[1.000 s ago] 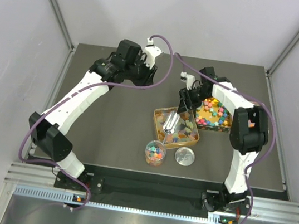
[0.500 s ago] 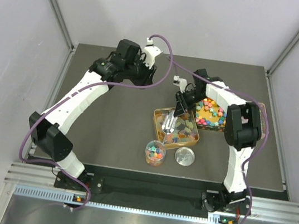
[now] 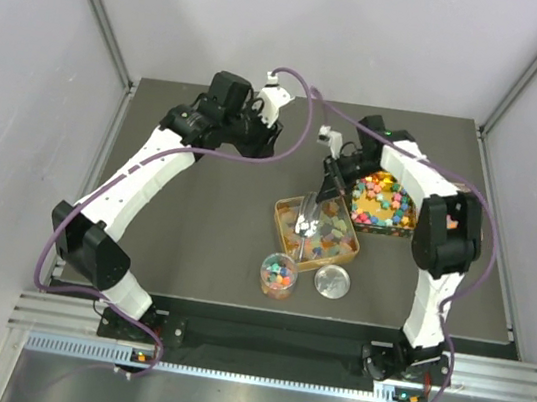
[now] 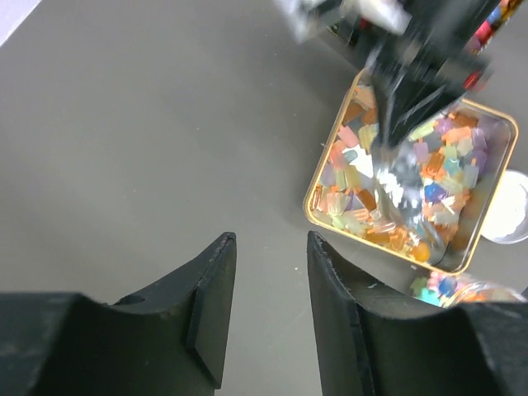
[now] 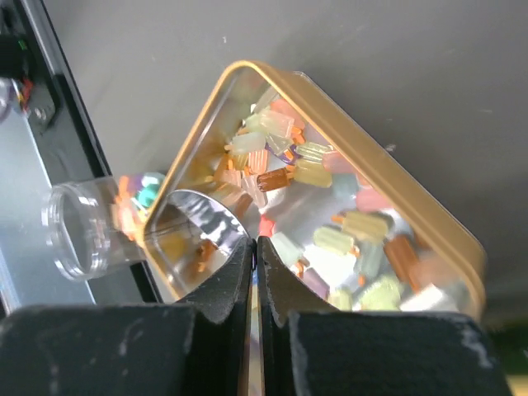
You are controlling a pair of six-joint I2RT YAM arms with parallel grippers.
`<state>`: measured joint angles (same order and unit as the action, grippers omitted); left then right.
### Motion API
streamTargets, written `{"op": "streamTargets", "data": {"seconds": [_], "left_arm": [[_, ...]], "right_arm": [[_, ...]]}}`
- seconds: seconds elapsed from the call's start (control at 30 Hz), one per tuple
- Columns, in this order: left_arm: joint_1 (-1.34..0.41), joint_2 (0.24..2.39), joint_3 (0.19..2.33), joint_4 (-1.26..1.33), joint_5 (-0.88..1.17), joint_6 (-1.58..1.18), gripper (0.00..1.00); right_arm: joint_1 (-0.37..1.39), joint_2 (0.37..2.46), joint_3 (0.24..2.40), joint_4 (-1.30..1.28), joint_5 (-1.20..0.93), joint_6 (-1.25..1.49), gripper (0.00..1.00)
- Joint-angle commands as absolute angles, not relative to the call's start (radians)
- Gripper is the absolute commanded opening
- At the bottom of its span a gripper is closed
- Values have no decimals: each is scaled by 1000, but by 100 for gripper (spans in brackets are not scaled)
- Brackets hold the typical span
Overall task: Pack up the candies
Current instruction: Pick up the spatula from the storage box.
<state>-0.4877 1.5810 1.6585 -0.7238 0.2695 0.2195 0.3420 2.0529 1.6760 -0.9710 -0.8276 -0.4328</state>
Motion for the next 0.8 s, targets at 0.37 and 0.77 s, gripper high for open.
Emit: {"op": "streamTargets", "data": {"seconds": [0.37, 0.77], "left_arm": [[-877, 1491, 1525, -531, -122, 759, 49], [-928, 1534, 1347, 105, -275, 733, 32]], "right_arm": [[-44, 1675, 1480, -624, -813, 349, 0], [-89, 1615, 1474, -572, -899, 612, 0]]}}
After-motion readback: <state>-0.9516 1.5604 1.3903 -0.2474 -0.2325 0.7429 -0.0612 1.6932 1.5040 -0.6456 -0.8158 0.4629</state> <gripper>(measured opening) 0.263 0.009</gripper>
